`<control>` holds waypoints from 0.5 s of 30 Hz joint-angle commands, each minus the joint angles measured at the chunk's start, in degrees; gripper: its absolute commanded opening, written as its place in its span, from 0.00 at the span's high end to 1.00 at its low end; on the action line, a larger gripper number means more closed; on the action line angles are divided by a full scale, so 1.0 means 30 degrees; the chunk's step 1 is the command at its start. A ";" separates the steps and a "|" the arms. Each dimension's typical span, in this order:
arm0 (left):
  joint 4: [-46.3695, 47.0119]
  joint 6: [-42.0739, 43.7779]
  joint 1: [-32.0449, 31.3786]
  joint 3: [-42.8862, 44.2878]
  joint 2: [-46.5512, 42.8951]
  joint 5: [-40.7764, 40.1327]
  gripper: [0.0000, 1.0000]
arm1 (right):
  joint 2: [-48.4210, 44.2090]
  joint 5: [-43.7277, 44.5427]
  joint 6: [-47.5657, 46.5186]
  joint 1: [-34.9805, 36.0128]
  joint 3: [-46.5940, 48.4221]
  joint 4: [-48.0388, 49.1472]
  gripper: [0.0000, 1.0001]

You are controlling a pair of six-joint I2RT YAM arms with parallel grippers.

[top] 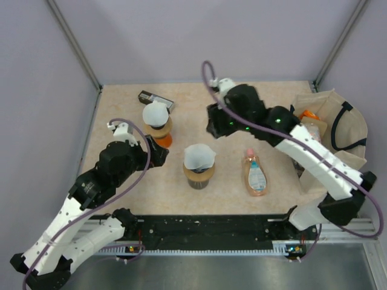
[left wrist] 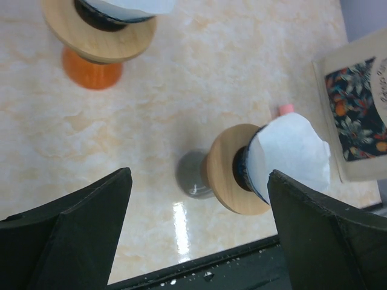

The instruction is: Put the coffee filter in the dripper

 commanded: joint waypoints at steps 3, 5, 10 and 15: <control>-0.1925 -0.1122 0.0027 0.1301 0.0510 -0.6538 0.01 | -0.7012 0.4269 0.1461 -0.4538 -0.6356 0.5791 0.01; -0.2337 -0.1503 0.0085 0.1332 0.0920 -0.7946 0.01 | -0.9150 0.7196 0.1317 -0.4658 -0.9226 0.8333 0.01; -0.2369 -0.2559 0.0757 0.1214 0.1507 -0.9652 0.01 | -1.2938 1.2184 0.0789 -0.4804 -1.4742 1.1893 0.01; -0.2310 -0.2706 0.2133 0.0863 0.1450 -0.9683 0.01 | -1.3411 1.3742 0.0263 -0.4805 -1.6095 1.1865 0.01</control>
